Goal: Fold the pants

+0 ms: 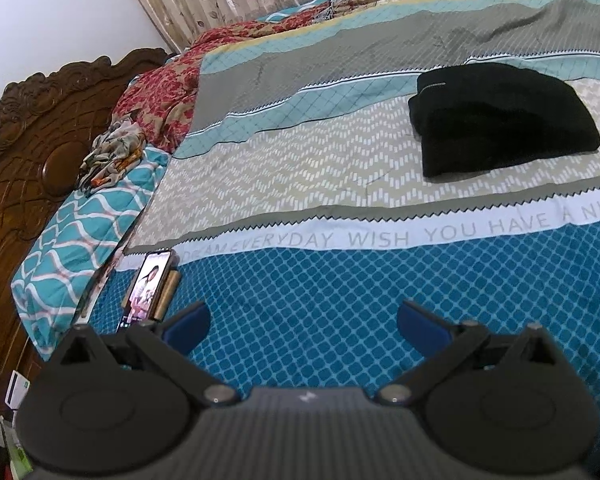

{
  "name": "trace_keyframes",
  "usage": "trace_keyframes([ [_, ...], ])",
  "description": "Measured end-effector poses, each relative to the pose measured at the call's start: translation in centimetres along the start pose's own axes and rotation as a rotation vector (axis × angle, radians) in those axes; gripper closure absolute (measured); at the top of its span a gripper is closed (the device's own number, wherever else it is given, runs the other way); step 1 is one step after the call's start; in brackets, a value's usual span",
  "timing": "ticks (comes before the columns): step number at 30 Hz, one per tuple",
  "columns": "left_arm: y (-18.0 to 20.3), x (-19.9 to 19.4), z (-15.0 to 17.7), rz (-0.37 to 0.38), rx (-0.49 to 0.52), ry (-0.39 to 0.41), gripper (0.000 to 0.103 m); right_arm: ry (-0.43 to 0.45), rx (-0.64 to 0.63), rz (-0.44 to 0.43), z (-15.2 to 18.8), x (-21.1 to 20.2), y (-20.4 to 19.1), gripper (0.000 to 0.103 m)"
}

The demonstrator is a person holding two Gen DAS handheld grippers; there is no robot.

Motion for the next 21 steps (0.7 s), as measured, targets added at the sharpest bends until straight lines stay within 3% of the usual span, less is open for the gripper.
trace_keyframes([
  [21, 0.9, 1.2, 2.1, 0.028, 0.031, -0.062, 0.000, -0.018, 0.000, 0.010, 0.7, 0.4, 0.1, 0.000],
])
Point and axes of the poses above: each gripper's, at about its wrist camera, not at the fingertips, and x roughly the way its jaws point, y to its right, z to its underside, the point moved 10 cm from there along x, roughly the way its jaws point, and after that the axes turned 8 degrees about x, right-handed, at the moved point
